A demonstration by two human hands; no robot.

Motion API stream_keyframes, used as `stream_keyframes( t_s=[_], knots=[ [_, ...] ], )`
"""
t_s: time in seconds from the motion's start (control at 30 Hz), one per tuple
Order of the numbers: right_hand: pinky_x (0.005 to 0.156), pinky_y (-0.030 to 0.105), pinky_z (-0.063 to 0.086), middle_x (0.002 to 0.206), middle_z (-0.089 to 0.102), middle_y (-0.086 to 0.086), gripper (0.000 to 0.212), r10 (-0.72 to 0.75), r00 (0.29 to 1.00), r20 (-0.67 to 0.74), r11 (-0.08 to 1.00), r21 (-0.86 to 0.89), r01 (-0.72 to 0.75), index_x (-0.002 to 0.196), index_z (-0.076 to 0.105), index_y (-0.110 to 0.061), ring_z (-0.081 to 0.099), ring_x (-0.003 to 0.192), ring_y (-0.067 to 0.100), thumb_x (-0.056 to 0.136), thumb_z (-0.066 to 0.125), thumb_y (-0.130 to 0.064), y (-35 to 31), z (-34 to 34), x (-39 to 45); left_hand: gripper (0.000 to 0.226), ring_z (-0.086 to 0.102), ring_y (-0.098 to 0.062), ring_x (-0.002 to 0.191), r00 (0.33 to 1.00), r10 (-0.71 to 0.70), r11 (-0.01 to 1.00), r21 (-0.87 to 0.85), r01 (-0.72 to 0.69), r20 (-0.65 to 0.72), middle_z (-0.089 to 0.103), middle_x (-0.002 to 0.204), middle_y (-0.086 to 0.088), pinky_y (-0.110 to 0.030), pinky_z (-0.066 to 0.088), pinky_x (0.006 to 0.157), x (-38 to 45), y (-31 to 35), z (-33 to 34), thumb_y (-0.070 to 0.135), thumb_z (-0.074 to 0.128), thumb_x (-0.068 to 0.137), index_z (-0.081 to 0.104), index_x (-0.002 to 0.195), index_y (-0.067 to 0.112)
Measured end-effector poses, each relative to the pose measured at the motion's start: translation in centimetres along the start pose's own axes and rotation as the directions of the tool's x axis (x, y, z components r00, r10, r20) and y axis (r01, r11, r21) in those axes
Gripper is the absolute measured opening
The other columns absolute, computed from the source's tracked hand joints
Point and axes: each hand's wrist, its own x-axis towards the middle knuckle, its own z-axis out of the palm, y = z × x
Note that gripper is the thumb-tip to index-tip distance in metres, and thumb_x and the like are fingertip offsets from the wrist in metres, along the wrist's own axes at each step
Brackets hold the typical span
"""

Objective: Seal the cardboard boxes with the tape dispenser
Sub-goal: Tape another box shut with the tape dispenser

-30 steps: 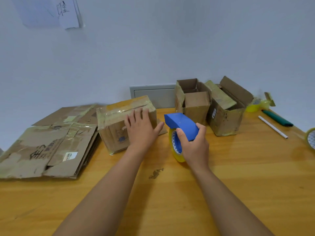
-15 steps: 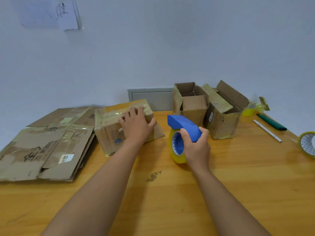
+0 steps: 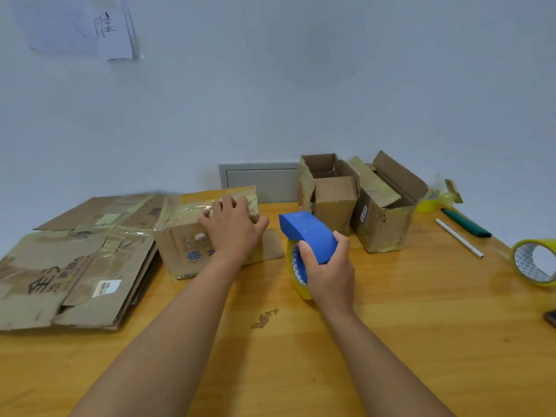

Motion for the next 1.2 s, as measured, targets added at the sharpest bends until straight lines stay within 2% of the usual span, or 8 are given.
stream_keyframes(
  t_s=[0.23, 0.37, 0.43, 0.5, 0.73, 0.87, 1.1, 1.2],
  knots=[
    [0.072, 0.035, 0.05, 0.111, 0.049, -0.004, 0.071, 0.021, 1.0, -0.011, 1.0, 0.007, -0.021, 0.141, 0.035, -0.02, 0.053, 0.098, 0.019, 0.089, 0.06, -0.061, 0.2, -0.4, 0.1, 0.025, 0.052, -0.018, 0.104, 0.986, 0.135, 0.977, -0.176, -0.117, 0.094, 0.055, 0.103, 0.007, -0.045, 0.018, 0.11, -1.3, -4.1, -3.7, 0.042, 0.057, 0.089, 0.065, 0.104, 0.024],
    [0.069, 0.037, 0.049, 0.108, 0.048, -0.006, 0.07, -0.02, 1.0, -0.007, 1.0, -0.021, 0.02, 0.14, 0.036, -0.02, 0.052, 0.094, 0.017, 0.088, 0.062, -0.061, -0.1, -0.1, -0.1, 0.026, 0.057, -0.018, 0.106, 0.934, 0.318, 0.909, -0.332, -0.251, 0.165, 0.066, 0.114, 0.004, -0.034, 0.041, 0.091, -2.9, -6.5, -7.0, 0.028, 0.063, 0.093, 0.067, 0.117, 0.018],
    [0.069, 0.035, 0.045, 0.107, 0.047, -0.007, 0.07, -0.031, 1.0, -0.008, 0.999, -0.019, 0.03, 0.139, 0.037, -0.02, 0.05, 0.092, 0.016, 0.088, 0.063, -0.06, -0.2, 0.1, -0.2, 0.024, 0.056, -0.01, 0.108, 0.899, 0.39, 0.859, -0.43, -0.278, 0.199, 0.068, 0.117, 0.005, -0.023, 0.038, 0.082, -3.6, -7.8, -8.2, 0.017, 0.065, 0.092, 0.068, 0.115, 0.019],
    [0.071, 0.036, 0.044, 0.108, 0.047, -0.006, 0.07, -0.019, 1.0, -0.006, 1.0, -0.007, 0.019, 0.139, 0.037, -0.02, 0.048, 0.093, 0.017, 0.088, 0.063, -0.06, -0.1, 0.1, 0.0, 0.029, 0.052, -0.005, 0.118, 0.872, 0.413, 0.841, -0.478, -0.253, 0.264, 0.066, 0.124, 0.005, -0.018, 0.033, 0.086, -4.3, -8.8, -9.0, 0.009, 0.062, 0.093, 0.066, 0.12, 0.02],
    [0.064, 0.034, 0.04, 0.105, 0.049, -0.003, 0.066, 0.049, 0.999, 0.002, 0.997, 0.061, -0.049, 0.136, 0.037, -0.021, 0.052, 0.089, 0.02, 0.089, 0.062, -0.06, 0.2, -0.5, 0.7, 0.047, 0.027, -0.013, 0.147, 0.875, 0.379, 0.877, -0.419, -0.236, 0.302, 0.052, 0.144, 0.008, -0.027, 0.03, 0.107, -4.9, -9.7, -8.9, 0.0, 0.04, 0.099, 0.055, 0.136, 0.026],
    [0.065, 0.034, 0.041, 0.104, 0.048, -0.004, 0.067, 0.004, 1.0, -0.004, 1.0, 0.025, -0.003, 0.136, 0.037, -0.021, 0.051, 0.089, 0.019, 0.088, 0.062, -0.06, 0.5, -0.1, 0.3, 0.055, 0.039, -0.025, 0.142, 0.906, 0.348, 0.912, -0.312, -0.267, 0.242, 0.054, 0.142, 0.004, -0.041, 0.039, 0.107, -4.6, -11.0, -9.2, -0.004, 0.047, 0.093, 0.054, 0.137, 0.028],
    [0.064, 0.032, 0.042, 0.105, 0.046, -0.006, 0.07, -0.073, 0.997, -0.01, 0.997, -0.041, 0.072, 0.137, 0.036, -0.021, 0.051, 0.088, 0.018, 0.086, 0.063, -0.062, 0.4, 0.9, -0.1, 0.068, 0.034, -0.034, 0.139, 0.899, 0.413, 0.909, -0.009, -0.416, 0.143, 0.046, 0.145, -0.016, -0.049, 0.023, 0.118, -7.6, -7.3, -7.1, 0.025, 0.06, 0.091, 0.033, 0.151, 0.04],
    [0.062, 0.03, 0.043, 0.106, 0.047, -0.006, 0.071, -0.09, 0.996, -0.008, 0.995, -0.049, 0.09, 0.138, 0.035, -0.022, 0.053, 0.089, 0.018, 0.086, 0.063, -0.063, 0.5, 0.7, -0.2, 0.063, 0.03, -0.04, 0.142, 0.925, 0.375, 0.926, 0.012, -0.377, 0.057, 0.044, 0.146, -0.021, -0.052, 0.021, 0.118, -8.4, -6.1, -5.9, 0.023, 0.064, 0.087, 0.044, 0.147, 0.032]
  ],
)
